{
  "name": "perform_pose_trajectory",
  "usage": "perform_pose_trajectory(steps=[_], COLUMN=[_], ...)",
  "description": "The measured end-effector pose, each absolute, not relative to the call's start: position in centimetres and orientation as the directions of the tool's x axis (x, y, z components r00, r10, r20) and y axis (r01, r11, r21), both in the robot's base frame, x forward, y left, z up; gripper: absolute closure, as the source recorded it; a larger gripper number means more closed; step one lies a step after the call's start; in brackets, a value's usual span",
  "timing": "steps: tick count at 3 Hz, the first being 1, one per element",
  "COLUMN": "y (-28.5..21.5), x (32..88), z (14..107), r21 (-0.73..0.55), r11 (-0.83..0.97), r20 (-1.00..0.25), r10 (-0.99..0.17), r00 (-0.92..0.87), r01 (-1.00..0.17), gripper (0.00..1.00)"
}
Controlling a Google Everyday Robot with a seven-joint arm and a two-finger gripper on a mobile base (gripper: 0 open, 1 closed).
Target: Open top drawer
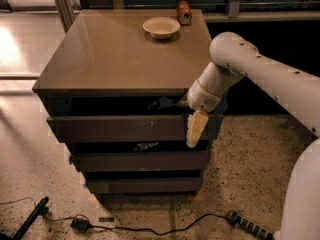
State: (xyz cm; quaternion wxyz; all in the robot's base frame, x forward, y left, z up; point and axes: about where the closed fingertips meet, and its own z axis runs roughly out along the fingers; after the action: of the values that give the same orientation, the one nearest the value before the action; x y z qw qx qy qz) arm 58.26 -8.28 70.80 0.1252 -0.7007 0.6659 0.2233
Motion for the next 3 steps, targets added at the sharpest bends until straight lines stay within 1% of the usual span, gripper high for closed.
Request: perform_pose_trajectory(steps=[3], y=[-7.79], x=[57.69], z=[69.62], r21=[0.141], r11=[-0.109], r20=[-0.466], r10=[-0.884], r00=[0.031], r01=[-0.984], gripper=[0.0])
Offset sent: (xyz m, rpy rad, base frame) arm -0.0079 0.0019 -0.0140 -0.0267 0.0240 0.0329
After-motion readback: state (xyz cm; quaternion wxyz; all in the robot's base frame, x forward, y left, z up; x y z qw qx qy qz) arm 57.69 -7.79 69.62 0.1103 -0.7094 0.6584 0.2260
